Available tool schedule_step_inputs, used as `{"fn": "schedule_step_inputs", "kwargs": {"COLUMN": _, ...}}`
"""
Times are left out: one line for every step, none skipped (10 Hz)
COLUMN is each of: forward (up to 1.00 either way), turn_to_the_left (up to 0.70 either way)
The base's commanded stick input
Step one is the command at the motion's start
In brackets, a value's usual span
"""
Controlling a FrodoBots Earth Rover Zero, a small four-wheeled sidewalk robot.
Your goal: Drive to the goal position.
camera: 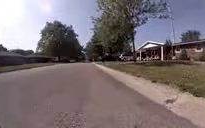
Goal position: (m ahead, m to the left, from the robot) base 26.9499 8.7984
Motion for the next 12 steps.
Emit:
{"fn": "schedule_step_inputs", "kwargs": {"forward": 0.69, "turn_to_the_left": 0.03}}
{"fn": "schedule_step_inputs", "kwargs": {"forward": 0.69, "turn_to_the_left": 0.03}}
{"fn": "schedule_step_inputs", "kwargs": {"forward": 0.69, "turn_to_the_left": 0.03}}
{"fn": "schedule_step_inputs", "kwargs": {"forward": 0.69, "turn_to_the_left": 0.03}}
{"fn": "schedule_step_inputs", "kwargs": {"forward": 0.69, "turn_to_the_left": 0.03}}
{"fn": "schedule_step_inputs", "kwargs": {"forward": 0.69, "turn_to_the_left": 0.03}}
{"fn": "schedule_step_inputs", "kwargs": {"forward": 0.69, "turn_to_the_left": 0.03}}
{"fn": "schedule_step_inputs", "kwargs": {"forward": 0.69, "turn_to_the_left": 0.03}}
{"fn": "schedule_step_inputs", "kwargs": {"forward": 0.69, "turn_to_the_left": 0.03}}
{"fn": "schedule_step_inputs", "kwargs": {"forward": 0.69, "turn_to_the_left": 0.03}}
{"fn": "schedule_step_inputs", "kwargs": {"forward": 0.69, "turn_to_the_left": 0.03}}
{"fn": "schedule_step_inputs", "kwargs": {"forward": 0.69, "turn_to_the_left": 0.03}}
